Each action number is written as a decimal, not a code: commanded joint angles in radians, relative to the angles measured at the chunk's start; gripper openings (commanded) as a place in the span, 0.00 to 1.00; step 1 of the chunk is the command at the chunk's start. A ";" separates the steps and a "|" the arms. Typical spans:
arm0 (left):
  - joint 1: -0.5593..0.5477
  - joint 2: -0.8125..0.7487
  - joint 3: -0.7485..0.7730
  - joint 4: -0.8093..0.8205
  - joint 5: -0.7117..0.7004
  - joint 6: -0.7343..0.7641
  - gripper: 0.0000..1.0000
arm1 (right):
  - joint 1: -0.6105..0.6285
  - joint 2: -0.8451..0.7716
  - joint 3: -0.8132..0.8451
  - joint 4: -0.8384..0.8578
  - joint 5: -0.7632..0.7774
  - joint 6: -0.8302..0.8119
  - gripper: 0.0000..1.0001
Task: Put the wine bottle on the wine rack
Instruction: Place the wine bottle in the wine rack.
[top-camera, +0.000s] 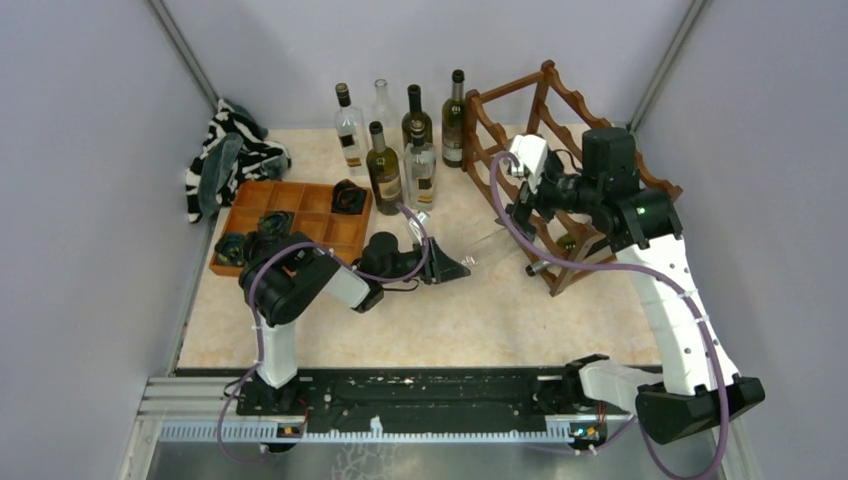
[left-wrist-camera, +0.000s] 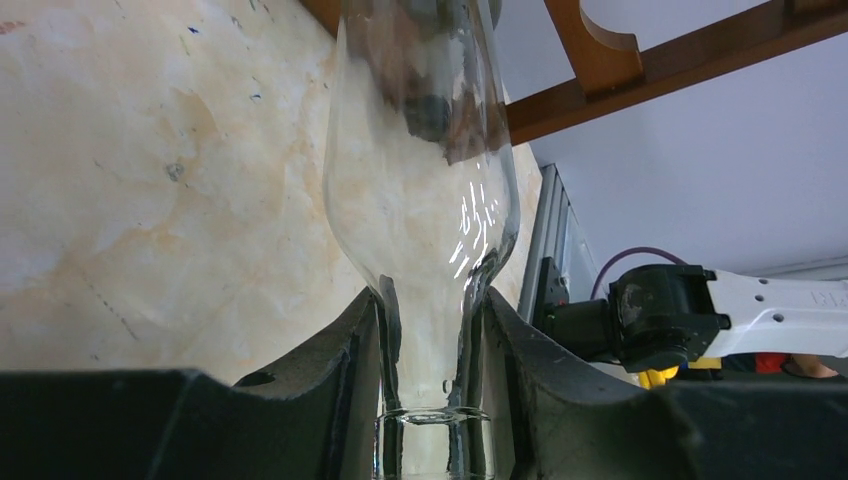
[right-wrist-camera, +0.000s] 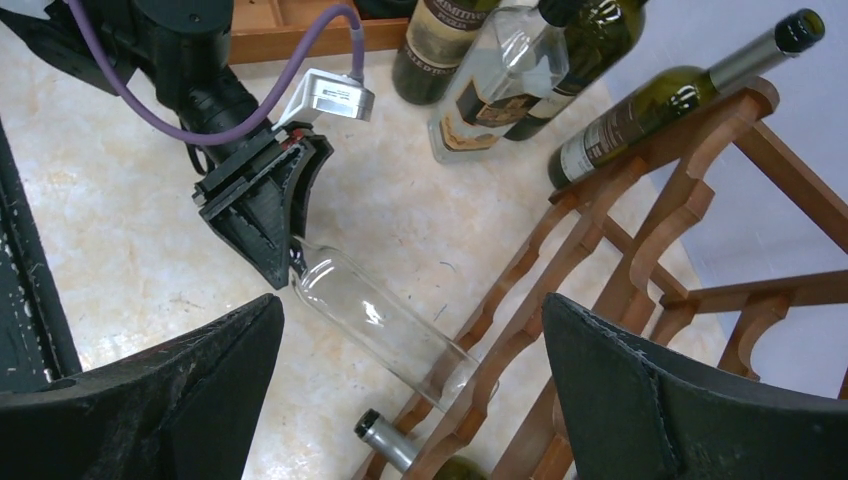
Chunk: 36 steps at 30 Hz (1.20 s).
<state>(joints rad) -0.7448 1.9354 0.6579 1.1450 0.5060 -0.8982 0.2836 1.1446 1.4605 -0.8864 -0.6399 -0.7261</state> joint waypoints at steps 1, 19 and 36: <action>-0.005 0.040 0.040 0.172 -0.029 0.015 0.00 | -0.027 -0.027 0.043 0.059 -0.009 0.040 0.99; -0.018 0.234 0.244 0.224 -0.053 0.036 0.00 | -0.072 -0.007 0.036 0.070 -0.043 0.052 0.98; -0.040 0.395 0.439 0.255 -0.111 -0.019 0.00 | -0.098 0.019 0.050 0.061 -0.070 0.053 0.98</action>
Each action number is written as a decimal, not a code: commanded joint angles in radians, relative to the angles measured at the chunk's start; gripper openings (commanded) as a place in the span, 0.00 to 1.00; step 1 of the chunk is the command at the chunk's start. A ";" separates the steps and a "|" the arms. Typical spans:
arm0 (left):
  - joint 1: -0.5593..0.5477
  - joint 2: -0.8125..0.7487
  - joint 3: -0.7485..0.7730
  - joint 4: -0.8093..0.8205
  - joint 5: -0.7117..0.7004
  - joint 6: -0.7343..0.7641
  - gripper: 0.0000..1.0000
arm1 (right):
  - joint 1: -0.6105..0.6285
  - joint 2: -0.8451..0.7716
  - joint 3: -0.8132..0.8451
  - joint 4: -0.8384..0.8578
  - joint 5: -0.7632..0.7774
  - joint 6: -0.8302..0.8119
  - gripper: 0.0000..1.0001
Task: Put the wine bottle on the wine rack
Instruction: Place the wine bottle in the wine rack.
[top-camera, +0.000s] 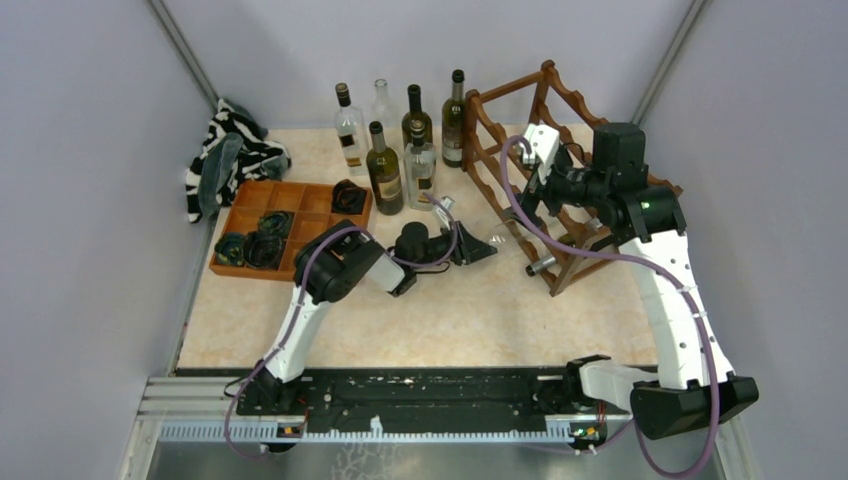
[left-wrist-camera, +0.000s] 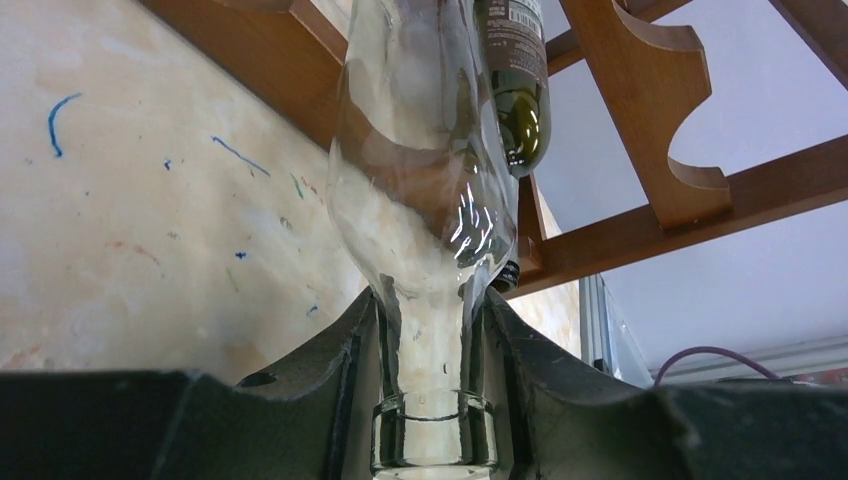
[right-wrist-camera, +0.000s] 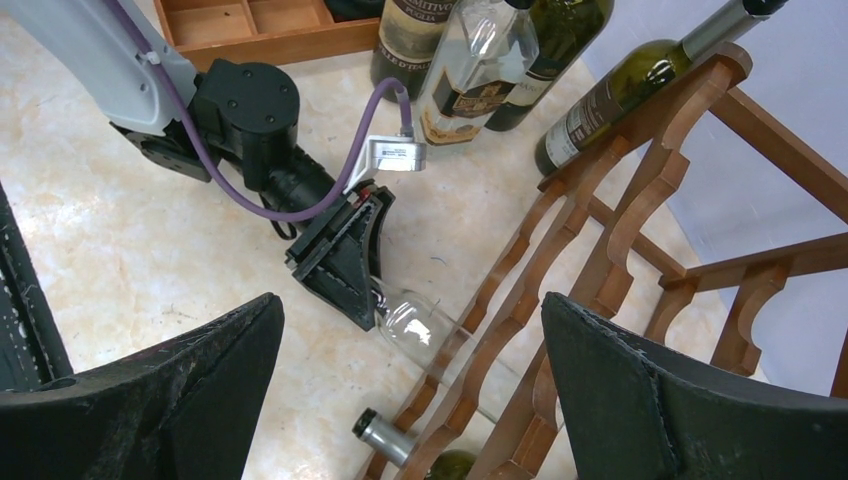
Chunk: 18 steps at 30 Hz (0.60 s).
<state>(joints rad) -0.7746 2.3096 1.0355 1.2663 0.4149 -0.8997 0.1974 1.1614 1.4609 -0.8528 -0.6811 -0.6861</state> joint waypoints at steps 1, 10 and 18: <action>-0.011 0.029 0.072 0.136 -0.022 -0.024 0.00 | -0.013 0.004 0.049 0.028 -0.029 0.013 0.98; -0.017 0.093 0.147 0.150 -0.050 -0.074 0.00 | -0.025 0.005 0.036 0.032 -0.042 0.014 0.99; -0.019 0.141 0.215 0.159 -0.071 -0.107 0.00 | -0.031 0.010 0.028 0.040 -0.055 0.017 0.98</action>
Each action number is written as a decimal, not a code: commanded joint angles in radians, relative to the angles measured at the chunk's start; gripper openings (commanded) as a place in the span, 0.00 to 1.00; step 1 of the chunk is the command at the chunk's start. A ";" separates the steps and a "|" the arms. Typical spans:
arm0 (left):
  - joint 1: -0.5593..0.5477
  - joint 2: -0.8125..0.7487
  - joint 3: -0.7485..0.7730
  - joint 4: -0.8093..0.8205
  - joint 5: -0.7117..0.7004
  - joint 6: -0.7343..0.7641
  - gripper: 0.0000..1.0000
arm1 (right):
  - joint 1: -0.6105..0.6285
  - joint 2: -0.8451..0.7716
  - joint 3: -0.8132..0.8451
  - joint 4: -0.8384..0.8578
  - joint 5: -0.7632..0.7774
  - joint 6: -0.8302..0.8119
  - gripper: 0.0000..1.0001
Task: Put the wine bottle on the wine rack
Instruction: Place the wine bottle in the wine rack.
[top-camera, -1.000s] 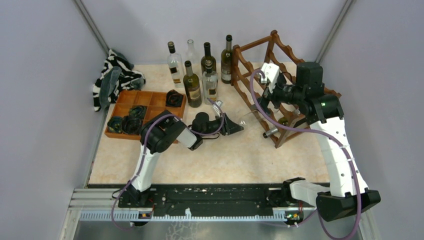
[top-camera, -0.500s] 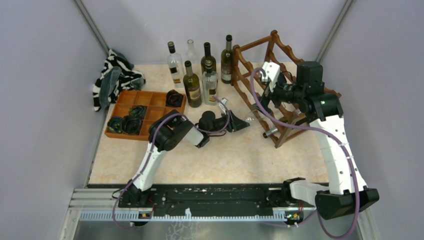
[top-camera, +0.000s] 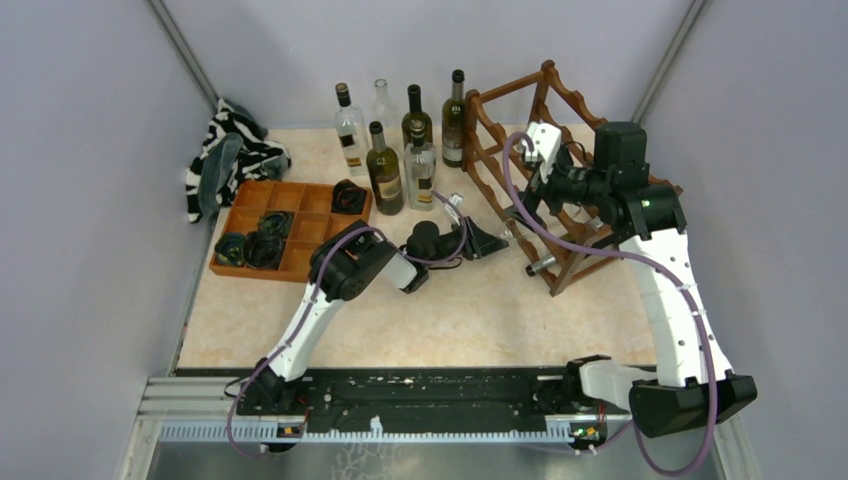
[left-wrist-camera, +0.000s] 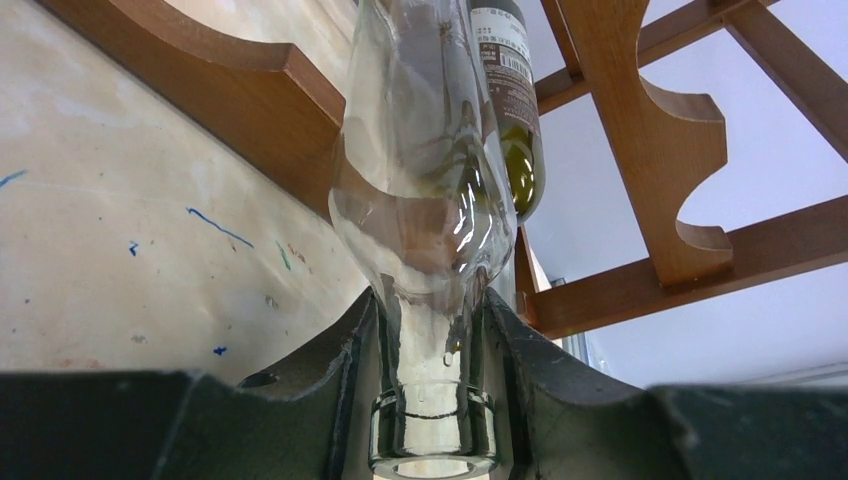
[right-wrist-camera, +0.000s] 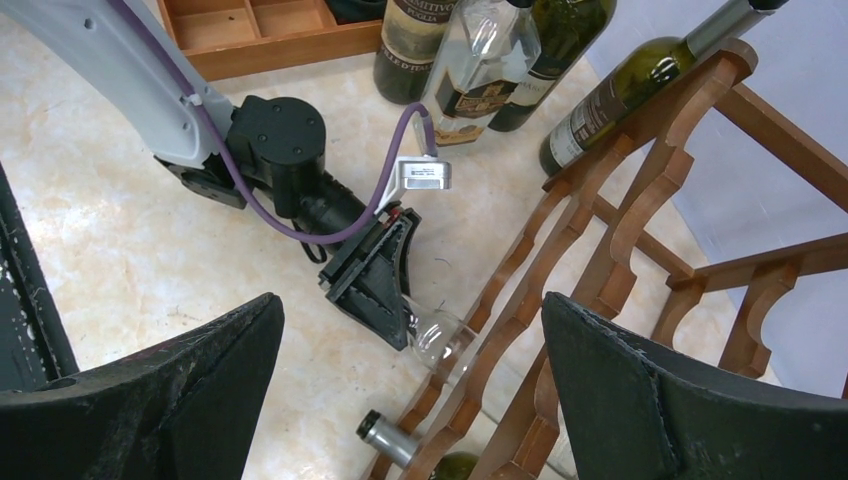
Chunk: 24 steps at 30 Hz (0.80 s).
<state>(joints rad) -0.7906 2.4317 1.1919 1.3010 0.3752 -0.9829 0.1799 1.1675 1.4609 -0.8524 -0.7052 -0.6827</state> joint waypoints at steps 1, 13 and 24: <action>-0.004 0.023 0.066 0.127 -0.034 -0.027 0.00 | -0.013 0.004 0.027 0.041 -0.031 0.014 0.98; -0.003 0.077 0.148 0.142 -0.044 -0.053 0.00 | -0.020 0.004 0.013 0.050 -0.043 0.016 0.99; -0.002 0.090 0.216 0.080 -0.034 -0.028 0.00 | -0.027 0.002 0.012 0.051 -0.053 0.016 0.98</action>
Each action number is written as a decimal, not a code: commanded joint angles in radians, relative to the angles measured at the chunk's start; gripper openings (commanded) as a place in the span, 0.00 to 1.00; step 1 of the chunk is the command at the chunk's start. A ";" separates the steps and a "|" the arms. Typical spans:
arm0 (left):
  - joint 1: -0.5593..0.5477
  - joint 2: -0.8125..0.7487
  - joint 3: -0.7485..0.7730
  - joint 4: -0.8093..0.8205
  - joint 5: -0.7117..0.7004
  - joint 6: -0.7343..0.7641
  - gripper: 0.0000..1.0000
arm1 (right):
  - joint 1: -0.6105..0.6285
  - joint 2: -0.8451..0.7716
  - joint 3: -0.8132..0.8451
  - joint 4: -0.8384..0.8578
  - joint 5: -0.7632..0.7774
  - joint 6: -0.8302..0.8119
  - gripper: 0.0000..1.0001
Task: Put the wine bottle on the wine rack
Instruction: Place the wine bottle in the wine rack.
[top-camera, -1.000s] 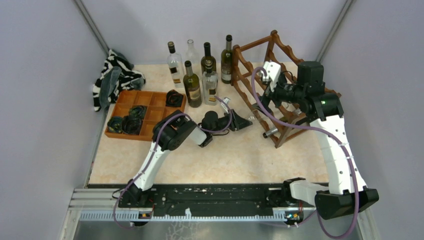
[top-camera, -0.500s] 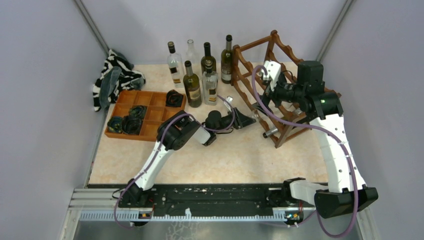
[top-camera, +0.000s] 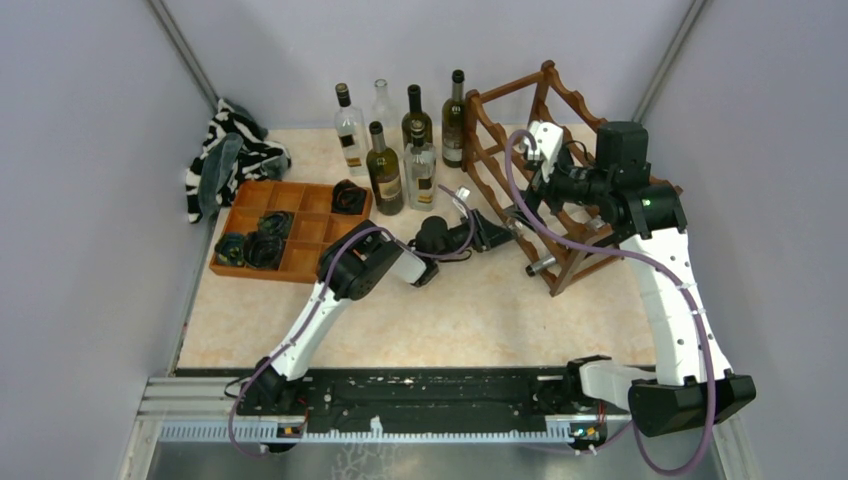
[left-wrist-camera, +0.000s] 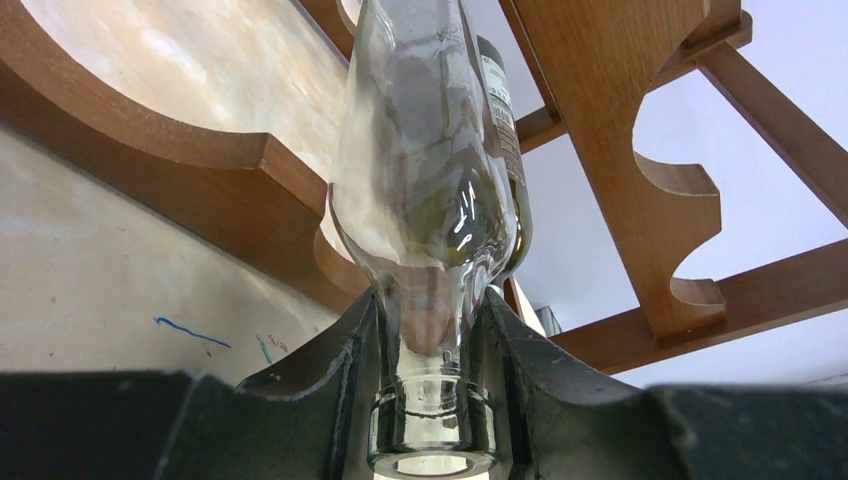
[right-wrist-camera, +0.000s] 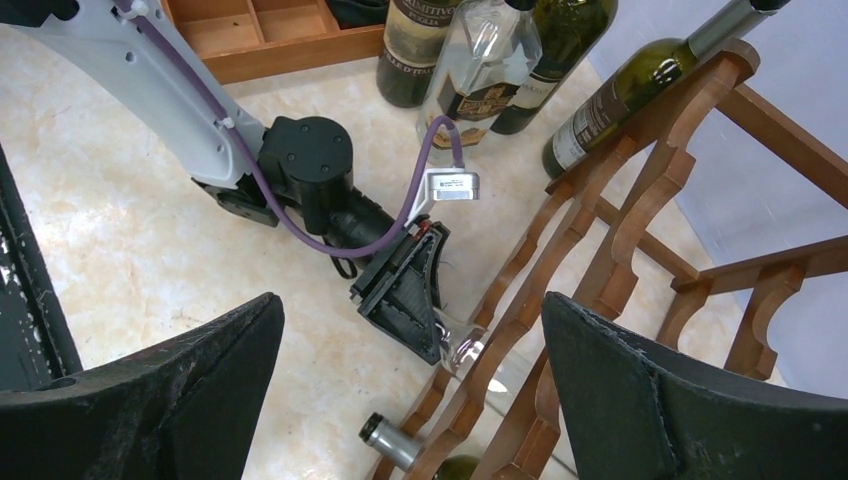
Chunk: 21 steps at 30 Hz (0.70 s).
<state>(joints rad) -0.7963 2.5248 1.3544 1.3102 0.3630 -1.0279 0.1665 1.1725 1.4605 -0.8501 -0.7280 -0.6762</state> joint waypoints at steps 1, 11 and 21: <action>0.003 -0.003 0.057 0.066 -0.022 0.019 0.00 | -0.013 -0.002 0.013 0.049 -0.031 0.010 0.99; 0.003 0.010 0.110 0.012 -0.026 0.036 0.00 | -0.016 -0.001 0.016 0.052 -0.037 0.017 0.98; 0.003 0.029 0.165 -0.041 0.013 0.059 0.00 | -0.018 -0.001 0.016 0.053 -0.039 0.017 0.98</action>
<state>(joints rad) -0.7959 2.5496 1.4693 1.1999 0.3565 -0.9913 0.1604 1.1725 1.4605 -0.8368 -0.7403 -0.6689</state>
